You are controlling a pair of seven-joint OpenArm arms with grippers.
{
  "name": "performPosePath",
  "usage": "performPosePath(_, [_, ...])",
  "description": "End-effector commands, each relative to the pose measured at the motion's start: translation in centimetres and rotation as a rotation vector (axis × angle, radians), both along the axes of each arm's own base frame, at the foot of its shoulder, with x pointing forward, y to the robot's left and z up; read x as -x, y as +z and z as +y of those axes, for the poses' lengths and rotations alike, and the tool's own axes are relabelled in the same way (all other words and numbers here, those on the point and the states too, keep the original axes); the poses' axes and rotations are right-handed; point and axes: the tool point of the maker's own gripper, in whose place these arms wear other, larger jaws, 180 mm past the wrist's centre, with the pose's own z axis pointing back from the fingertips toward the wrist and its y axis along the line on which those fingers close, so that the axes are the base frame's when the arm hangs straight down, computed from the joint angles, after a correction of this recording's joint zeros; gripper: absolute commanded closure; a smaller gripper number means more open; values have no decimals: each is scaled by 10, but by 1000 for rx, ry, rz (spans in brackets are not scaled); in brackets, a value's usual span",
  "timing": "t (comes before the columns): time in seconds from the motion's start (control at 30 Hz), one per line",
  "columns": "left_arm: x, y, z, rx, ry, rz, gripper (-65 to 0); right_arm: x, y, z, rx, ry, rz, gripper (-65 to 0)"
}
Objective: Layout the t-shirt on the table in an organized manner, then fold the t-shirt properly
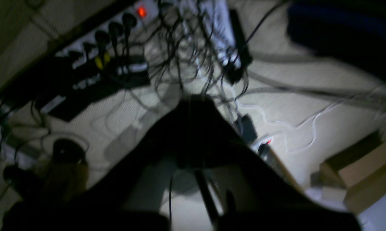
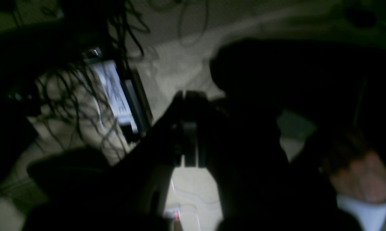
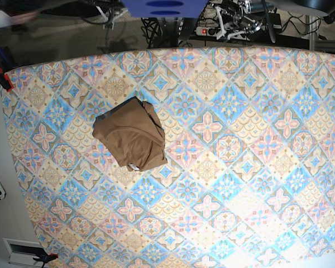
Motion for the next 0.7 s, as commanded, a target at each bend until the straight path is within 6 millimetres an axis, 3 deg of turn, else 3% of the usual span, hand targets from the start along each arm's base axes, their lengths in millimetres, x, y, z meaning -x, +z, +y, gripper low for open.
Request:
performPosePath(0.0, [-1, -1, 5, -17, -14, -4, 0, 4, 1, -5, 14, -7, -4, 0])
performPosePath(0.13, [-2, -5, 19, -104, -77, -32, 0, -18, 2, -11, 28, -93, -53, 0])
performPosePath(0.23, [-8, -6, 29, -159, -117, -65, 0, -15, 2, -17, 39, -138, -49, 0])
performPosePath(0.3, [-12, -8, 26, -179, -125, -85, 0, -17, 4, -33, 64, -155, -56, 0])
performPosePath(0.5, [-14, -9, 34, -257, -123, -75, 0, -12, 5, -39, 82, -236, -55, 0])
performPosePath(0.67, [-20, -10, 21, -275, -129, -32, 0, 0, 15, -66, 268, -188, 9, 0])
